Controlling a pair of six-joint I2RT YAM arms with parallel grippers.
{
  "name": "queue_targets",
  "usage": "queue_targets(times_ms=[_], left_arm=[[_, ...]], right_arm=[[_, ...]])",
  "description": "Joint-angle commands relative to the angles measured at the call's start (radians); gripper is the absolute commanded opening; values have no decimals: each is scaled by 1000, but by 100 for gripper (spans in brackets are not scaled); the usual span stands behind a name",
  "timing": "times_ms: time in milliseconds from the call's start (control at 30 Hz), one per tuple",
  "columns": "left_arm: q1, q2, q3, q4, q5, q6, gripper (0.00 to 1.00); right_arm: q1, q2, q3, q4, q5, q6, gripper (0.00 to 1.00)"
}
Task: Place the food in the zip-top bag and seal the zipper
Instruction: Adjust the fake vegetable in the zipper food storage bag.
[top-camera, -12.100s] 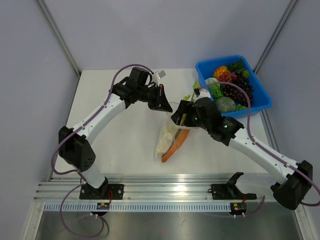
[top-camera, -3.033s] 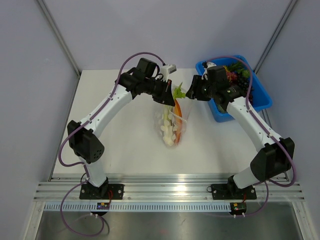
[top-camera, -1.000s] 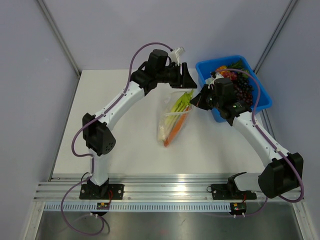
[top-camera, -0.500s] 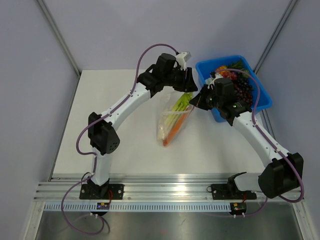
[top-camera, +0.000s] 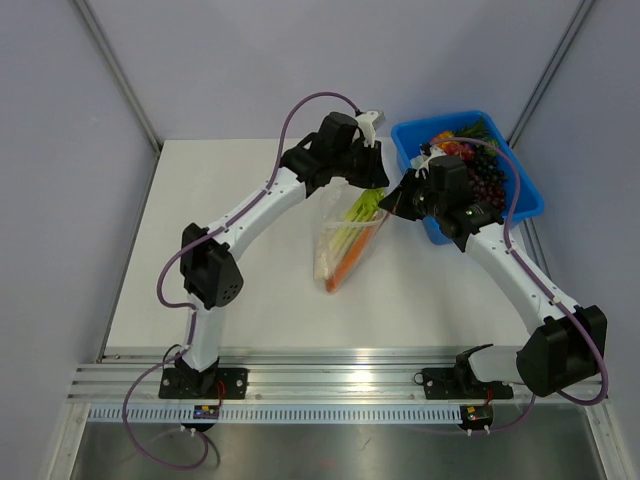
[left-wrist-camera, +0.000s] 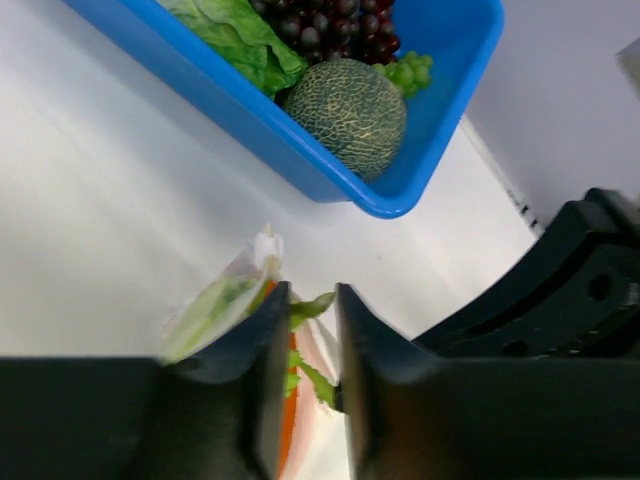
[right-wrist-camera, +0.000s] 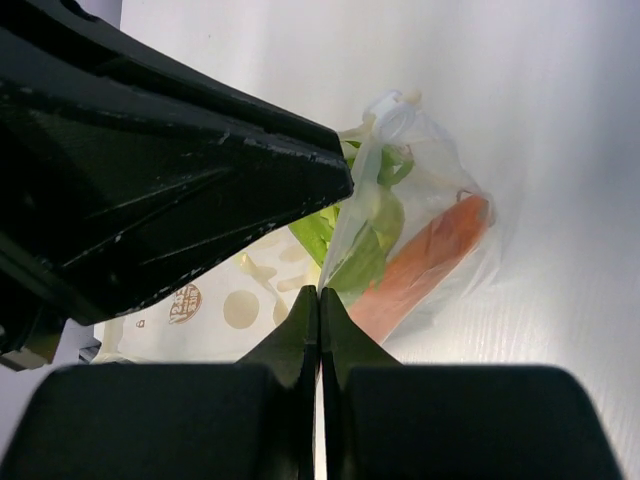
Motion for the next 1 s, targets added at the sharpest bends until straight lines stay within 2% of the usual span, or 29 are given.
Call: queue_targets(times_ms=[0, 67, 233, 533, 967], left_arm=[[-2, 13, 45, 22, -22, 15, 15], [-2, 13, 45, 18, -47, 1, 0], [0, 0, 17, 18, -71, -11, 0], [0, -103, -174, 65, -34, 7, 0], [-10, -77, -341, 114, 28, -17, 0]], right_arm=[[-4, -18, 45, 21, -12, -6, 0], [-6, -18, 41, 17, -9, -11, 0], [-6, -30, 38, -5, 25, -24, 0], [-6, -35, 38, -16, 60, -23, 0], [-7, -48, 38, 21, 9, -43, 0]])
